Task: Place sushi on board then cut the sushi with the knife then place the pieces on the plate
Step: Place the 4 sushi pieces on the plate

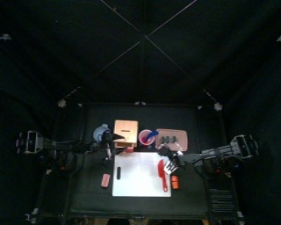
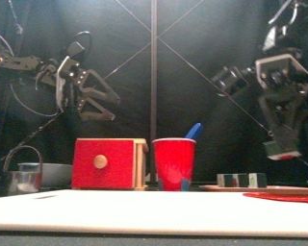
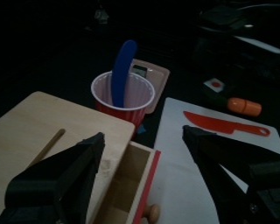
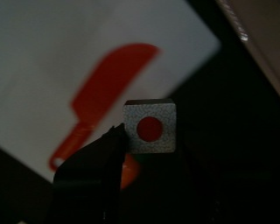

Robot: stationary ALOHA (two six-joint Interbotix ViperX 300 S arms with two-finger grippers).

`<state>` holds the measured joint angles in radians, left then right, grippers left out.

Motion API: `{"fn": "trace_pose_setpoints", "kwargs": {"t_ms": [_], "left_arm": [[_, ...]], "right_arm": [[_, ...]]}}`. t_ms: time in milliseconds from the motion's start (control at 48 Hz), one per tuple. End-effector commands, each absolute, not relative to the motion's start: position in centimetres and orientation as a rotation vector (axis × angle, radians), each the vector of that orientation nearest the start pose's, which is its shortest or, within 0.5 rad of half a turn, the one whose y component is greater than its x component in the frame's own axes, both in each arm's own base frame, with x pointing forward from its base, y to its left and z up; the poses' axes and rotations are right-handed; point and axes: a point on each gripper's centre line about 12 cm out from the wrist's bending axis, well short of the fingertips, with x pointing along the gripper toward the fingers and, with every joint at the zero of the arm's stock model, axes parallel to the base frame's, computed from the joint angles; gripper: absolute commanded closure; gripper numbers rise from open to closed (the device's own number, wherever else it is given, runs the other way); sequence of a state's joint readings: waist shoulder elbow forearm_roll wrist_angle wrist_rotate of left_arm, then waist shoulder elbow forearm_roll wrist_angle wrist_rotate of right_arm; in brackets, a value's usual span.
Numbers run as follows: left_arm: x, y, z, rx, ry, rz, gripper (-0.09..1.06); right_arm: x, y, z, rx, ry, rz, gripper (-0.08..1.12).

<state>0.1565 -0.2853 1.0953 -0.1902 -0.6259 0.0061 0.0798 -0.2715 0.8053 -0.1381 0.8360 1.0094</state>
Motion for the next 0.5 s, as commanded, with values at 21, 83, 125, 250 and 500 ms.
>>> {"fn": "trace_pose_setpoints", "kwargs": {"t_ms": [21, 83, 125, 250, 500], "left_arm": [[29.6, 5.7, 20.3, -0.127, 0.138, 0.258, -0.05], [29.6, 5.7, 20.2, -0.122, 0.140, 0.255, -0.05], [29.6, 5.7, 20.2, -0.119, 0.142, 0.253, -0.05], [29.5, 5.7, 20.0, -0.111, 0.147, 0.248, -0.05], [29.3, 5.7, 20.2, -0.100, 0.142, 0.242, -0.05]], "right_arm": [[22.5, -1.0, 15.7, 0.701, 1.230, -0.765, 0.42], [21.4, -2.3, 15.3, 0.730, 1.211, -0.836, 0.42], [20.8, -3.3, 15.1, 0.756, 1.191, -0.892, 0.42], [19.4, -6.0, 14.9, 0.794, 1.125, -1.024, 0.42], [17.8, -10.5, 15.2, 0.823, 0.959, -1.145, 0.42]]}}
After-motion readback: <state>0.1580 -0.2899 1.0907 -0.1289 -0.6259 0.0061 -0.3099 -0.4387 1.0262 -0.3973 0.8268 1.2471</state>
